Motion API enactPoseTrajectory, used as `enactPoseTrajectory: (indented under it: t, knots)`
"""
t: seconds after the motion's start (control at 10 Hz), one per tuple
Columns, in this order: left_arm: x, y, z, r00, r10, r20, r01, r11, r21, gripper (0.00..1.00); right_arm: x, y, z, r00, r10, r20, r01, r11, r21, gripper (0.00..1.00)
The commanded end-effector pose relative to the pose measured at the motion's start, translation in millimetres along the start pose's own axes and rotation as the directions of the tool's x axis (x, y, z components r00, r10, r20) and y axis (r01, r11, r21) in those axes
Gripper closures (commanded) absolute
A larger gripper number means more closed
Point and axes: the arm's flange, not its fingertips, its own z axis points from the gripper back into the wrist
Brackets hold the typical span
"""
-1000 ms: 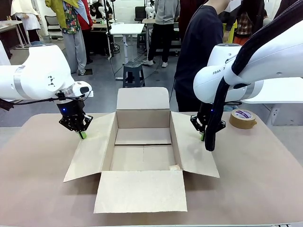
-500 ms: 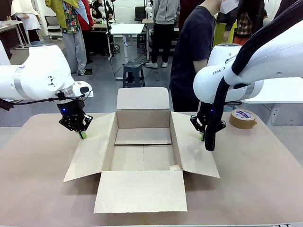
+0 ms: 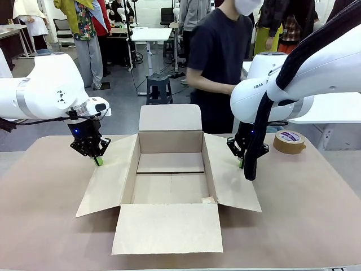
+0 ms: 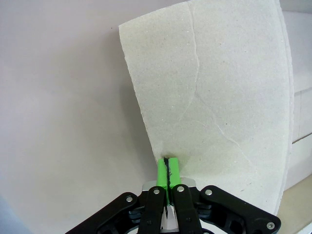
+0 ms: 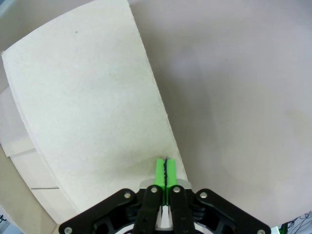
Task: Wrap the clocks to prevent damage.
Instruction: Once the human has placed the objects inside and stepped back, release both hands from the side flaps of the Package Box.
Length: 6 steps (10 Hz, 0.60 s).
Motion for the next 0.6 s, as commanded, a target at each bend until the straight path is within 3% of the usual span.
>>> enactPoseTrajectory:
  t: [0.0, 0.5]
  knots:
    - [-0.4, 0.2, -1.0, 1.000, 0.001, 0.000, -0.001, 1.000, 0.009, 0.99, -0.7, 1.0, -0.8, 1.000, -0.013, 0.005, 0.013, 1.000, -0.008, 0.99]
    - [-0.4, 0.2, -1.0, 1.000, 0.001, 0.000, -0.001, 1.000, 0.009, 0.99, -0.7, 1.0, -0.8, 1.000, -0.013, 0.005, 0.013, 1.000, -0.008, 0.99]
